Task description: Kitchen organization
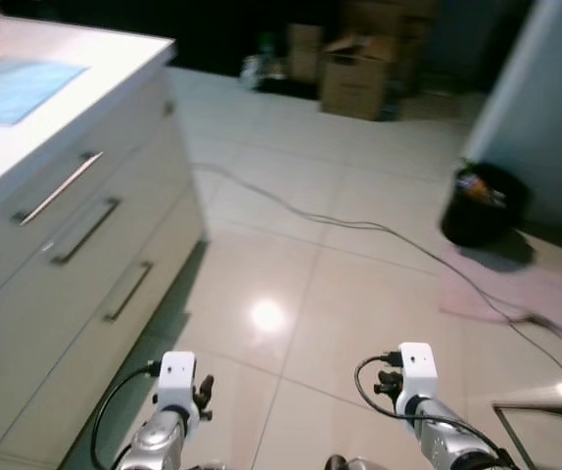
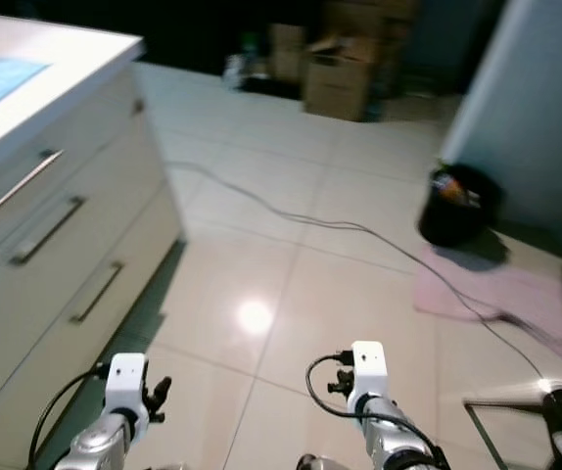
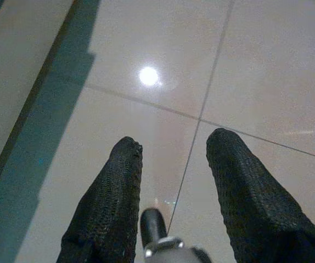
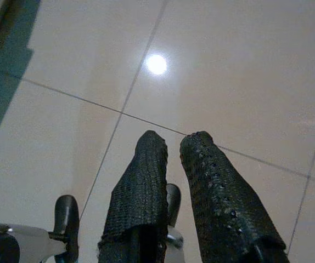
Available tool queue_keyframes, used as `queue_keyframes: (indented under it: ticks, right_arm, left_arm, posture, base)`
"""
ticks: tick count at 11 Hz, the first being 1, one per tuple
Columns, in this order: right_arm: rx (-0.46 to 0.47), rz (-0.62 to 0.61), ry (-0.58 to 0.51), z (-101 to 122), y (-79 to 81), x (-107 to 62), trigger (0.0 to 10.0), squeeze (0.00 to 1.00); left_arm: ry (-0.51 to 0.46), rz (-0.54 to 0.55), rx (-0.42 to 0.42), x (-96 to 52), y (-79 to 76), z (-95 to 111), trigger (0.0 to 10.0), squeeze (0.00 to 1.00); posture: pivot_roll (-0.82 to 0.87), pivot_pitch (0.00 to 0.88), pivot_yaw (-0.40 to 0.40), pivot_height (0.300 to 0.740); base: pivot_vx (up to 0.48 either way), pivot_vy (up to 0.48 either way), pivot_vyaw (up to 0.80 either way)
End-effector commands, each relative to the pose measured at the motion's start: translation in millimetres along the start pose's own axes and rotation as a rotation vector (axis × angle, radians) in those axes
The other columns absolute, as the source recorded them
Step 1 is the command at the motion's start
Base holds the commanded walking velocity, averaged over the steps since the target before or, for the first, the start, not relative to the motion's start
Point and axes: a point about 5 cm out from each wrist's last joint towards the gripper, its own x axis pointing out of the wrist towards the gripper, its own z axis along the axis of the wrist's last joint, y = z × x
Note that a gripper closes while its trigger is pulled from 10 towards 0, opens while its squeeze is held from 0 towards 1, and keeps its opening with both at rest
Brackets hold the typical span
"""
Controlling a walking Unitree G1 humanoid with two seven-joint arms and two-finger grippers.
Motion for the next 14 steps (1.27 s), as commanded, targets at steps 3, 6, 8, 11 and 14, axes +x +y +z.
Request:
queue_keyframes:
  ticks: [3, 6, 8, 11, 14]
  right_arm:
    - [0.017, 0.01, -0.002, -1, 2.3, 0.2, 10.0, 0.0]
    - [0.022, 0.022, 0.003, -2, 4.6, 0.2, 10.0, 0.0]
    - [0.024, 0.029, 0.005, -3, 5.7, 0.1, 10.0, 0.0]
    - [0.017, 0.034, 0.012, -6, 6.9, -0.4, 10.0, 0.0]
    - [0.011, 0.045, 0.021, -9, 9.0, -1.0, 10.0, 0.0]
  left_arm:
    - [0.032, 0.011, -0.007, -3.3, 3.4, -10, 10.0, 0.0]
    - [0.019, 0.015, -0.017, -3.0, 3.4, -8, 10.0, 0.0]
    - [0.024, 0.007, -0.007, -2.9, 2.3, -9, 10.0, 0.0]
    - [0.033, -0.001, -0.005, -4.6, 1.7, -13, 10.0, 0.0]
    - [0.057, 0.006, 0.004, -8.1, 5.3, -21, 10.0, 0.0]
  posture:
    - [0.05, 0.056, 0.015, 0.74]
    - [0.05, 0.055, 0.017, 0.74]
    - [0.05, 0.051, 0.019, 0.74]
    - [0.05, 0.043, 0.025, 0.74]
    - [0.06, 0.035, 0.028, 0.74]
  base:
    - [0.0, 0.0, 0.8]
    - [0.0, 0.0, 0.8]
    - [0.0, 0.0, 0.8]
    - [0.0, 0.0, 0.8]
    - [0.0, 0.0, 0.8]
